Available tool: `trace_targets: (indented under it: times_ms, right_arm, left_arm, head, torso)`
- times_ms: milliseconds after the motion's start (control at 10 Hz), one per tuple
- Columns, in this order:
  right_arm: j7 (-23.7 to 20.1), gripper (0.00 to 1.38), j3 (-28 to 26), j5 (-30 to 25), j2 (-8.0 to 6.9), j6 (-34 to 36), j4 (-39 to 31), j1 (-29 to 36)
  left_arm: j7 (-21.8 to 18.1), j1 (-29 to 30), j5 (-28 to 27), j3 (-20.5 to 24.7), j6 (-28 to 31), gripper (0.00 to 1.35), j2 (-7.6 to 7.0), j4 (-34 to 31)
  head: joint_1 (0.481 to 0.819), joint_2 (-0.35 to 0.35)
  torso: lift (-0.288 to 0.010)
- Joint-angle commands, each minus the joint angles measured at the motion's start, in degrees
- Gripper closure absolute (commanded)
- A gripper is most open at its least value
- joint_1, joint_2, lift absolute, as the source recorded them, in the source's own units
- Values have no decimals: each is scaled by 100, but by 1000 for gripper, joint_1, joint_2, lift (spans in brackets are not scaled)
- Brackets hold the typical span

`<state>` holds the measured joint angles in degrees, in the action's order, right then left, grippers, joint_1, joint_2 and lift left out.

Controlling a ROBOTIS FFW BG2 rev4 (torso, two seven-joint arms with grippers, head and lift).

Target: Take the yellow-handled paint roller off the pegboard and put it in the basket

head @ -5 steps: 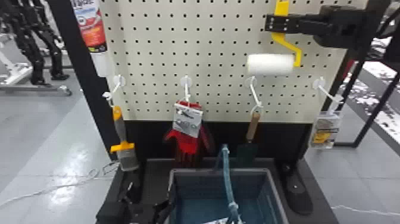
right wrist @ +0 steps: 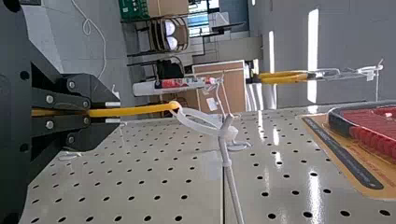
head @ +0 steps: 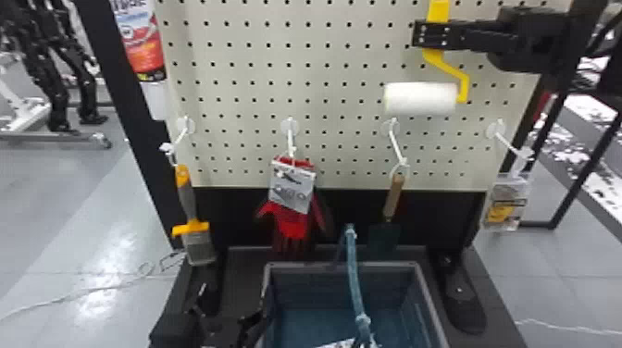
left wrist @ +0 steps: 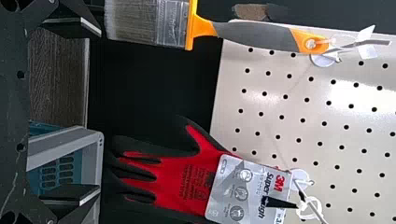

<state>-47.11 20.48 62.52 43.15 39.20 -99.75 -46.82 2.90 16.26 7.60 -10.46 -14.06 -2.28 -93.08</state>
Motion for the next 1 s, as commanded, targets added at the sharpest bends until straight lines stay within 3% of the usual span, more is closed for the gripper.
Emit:
trace_targets:
  times_ms: [0,200,500,700,900]
  right_arm:
    - [-9,1285,0,15,1,-1,-45,6]
    - [0,1285,-141,41,36,8,-317,-126]
    - [9,1285,-800,-152,89,237,-818,-82]
    - [132,1285,-1274,-29,80,342,-976,815]
    - [176,1285,-1995,-126,-175,500,-1179,1905]
  left_arm:
    - [0,8,4,0,0,130,0,-9]
    - [0,44,4,35,-27,130,0,-26]
    - [0,52,13,18,-35,131,-71,-44]
    - [0,79,13,44,-35,136,-62,-53]
    - [0,70,13,26,-18,137,-88,-62]
  head:
    - [549,0]
    - [549,0]
    - [549,0]
    - [549,0]
    - [549,0]
  torso:
    - [-100]
    - [-100]
    - [-100]
    - [-100]
    - [-100]
